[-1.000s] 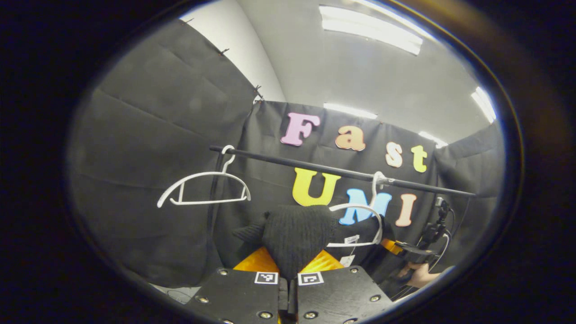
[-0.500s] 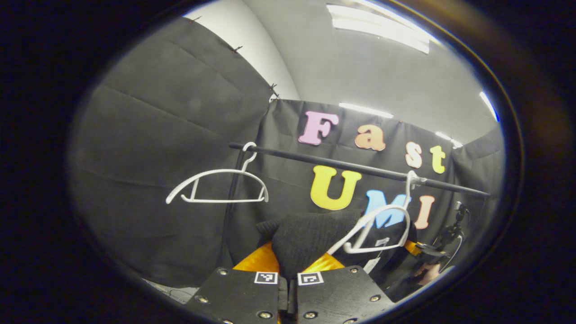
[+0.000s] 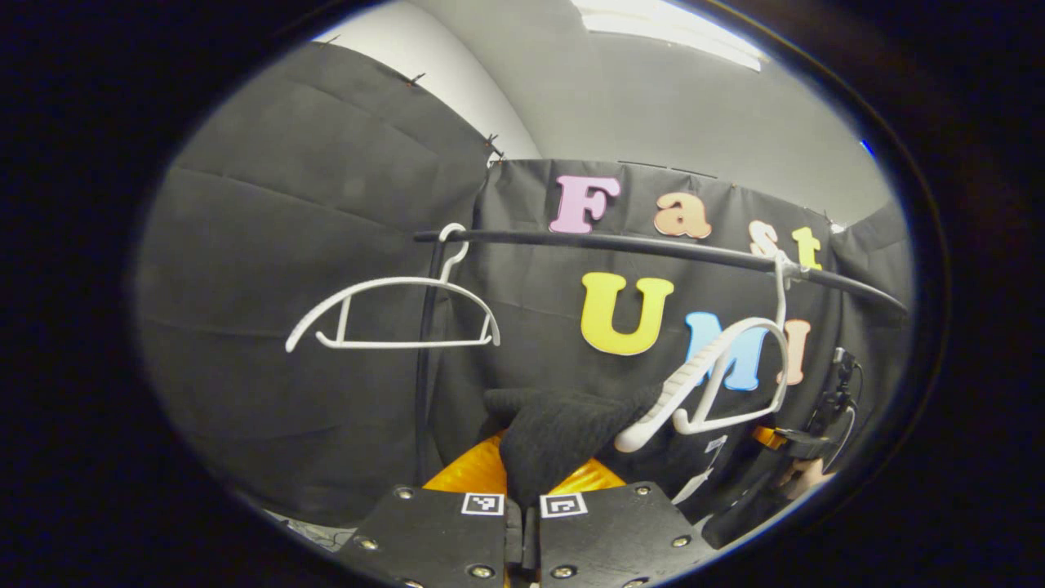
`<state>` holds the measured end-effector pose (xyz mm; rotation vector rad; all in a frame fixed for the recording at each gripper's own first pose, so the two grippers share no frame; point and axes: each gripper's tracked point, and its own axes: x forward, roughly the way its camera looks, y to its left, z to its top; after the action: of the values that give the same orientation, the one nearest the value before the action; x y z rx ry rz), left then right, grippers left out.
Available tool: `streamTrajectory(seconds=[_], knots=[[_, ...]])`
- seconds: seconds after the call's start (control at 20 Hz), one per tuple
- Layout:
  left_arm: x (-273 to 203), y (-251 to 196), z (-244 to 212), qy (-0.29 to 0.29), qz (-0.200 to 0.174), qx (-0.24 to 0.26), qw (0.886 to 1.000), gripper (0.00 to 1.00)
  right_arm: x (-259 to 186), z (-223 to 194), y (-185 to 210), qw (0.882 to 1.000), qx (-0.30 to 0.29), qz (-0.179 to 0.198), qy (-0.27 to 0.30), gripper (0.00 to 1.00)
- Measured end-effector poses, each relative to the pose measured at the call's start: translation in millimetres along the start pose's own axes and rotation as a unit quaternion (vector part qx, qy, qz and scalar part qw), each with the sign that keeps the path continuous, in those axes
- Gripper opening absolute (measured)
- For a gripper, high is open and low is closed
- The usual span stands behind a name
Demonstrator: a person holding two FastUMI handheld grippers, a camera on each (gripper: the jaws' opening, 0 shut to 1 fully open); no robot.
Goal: Grasp the clothes on the hanger with both hands and then place them into the laundry hamper below.
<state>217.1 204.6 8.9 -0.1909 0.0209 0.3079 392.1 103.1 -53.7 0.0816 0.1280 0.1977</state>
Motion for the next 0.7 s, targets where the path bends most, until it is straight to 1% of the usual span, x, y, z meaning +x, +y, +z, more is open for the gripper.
streamTrajectory(seconds=[0.25, 0.3, 0.35, 0.4, 0.55, 0.6, 0.65, 0.7], knots=[[-14, 0, -50, 0.035, 0.028, -0.002, 0.999, 0.01, -16, -34, -19, 1.0, 0.002, 0.013, 0.027, 0.0], [-19, 0, -62, 0.044, 0.035, -0.002, 0.998, 0.01, -23, -41, -21, 0.999, 0.004, 0.018, 0.034, 0.03], [-27, -2, -74, 0.054, 0.042, -0.001, 0.998, 0.01, -31, -48, -23, 0.999, 0.004, 0.022, 0.042, 0.03], [-34, -3, -86, 0.063, 0.046, 0.001, 0.997, 0.01, -40, -56, -25, 0.998, 0.002, 0.027, 0.05, 0.0], [-53, -9, -123, 0.097, 0.05, -0.001, 0.994, 0.01, -70, -79, -24, 0.996, -0.015, 0.045, 0.074, 0.0], [-58, -13, -136, 0.112, 0.055, -0.008, 0.992, 0.01, -84, -89, -25, 0.995, -0.018, 0.046, 0.088, 0.0], [-63, -19, -148, 0.125, 0.057, -0.025, 0.99, 0.01, -98, -98, -28, 0.994, -0.017, 0.043, 0.102, 0.02], [-67, -27, -160, 0.134, 0.054, -0.041, 0.989, 0.01, -112, -105, -29, 0.993, -0.011, 0.038, 0.112, 0.02]])
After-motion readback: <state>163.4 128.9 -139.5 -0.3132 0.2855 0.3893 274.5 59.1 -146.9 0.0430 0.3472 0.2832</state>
